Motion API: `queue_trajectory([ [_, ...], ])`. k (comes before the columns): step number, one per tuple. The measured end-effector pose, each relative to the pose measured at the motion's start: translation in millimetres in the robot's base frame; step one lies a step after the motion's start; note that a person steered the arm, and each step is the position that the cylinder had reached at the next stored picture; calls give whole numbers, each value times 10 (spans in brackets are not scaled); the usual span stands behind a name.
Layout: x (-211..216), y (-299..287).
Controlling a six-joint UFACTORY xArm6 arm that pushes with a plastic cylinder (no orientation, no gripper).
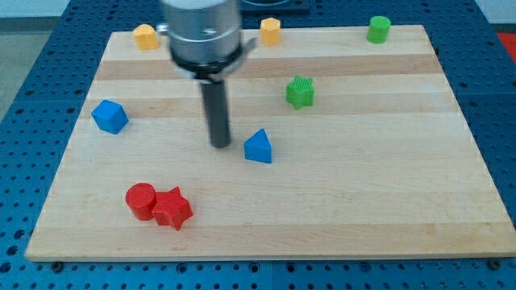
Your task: Move the blue triangle diagonal to the green star
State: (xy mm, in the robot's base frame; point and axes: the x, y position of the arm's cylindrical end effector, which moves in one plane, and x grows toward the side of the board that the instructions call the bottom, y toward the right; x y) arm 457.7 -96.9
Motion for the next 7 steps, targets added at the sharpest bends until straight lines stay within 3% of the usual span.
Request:
queue_trajectory([
  [1, 298, -309],
  [2, 392, 179],
  [3, 18, 880],
  [4, -92, 1671],
  [7, 106, 957],
])
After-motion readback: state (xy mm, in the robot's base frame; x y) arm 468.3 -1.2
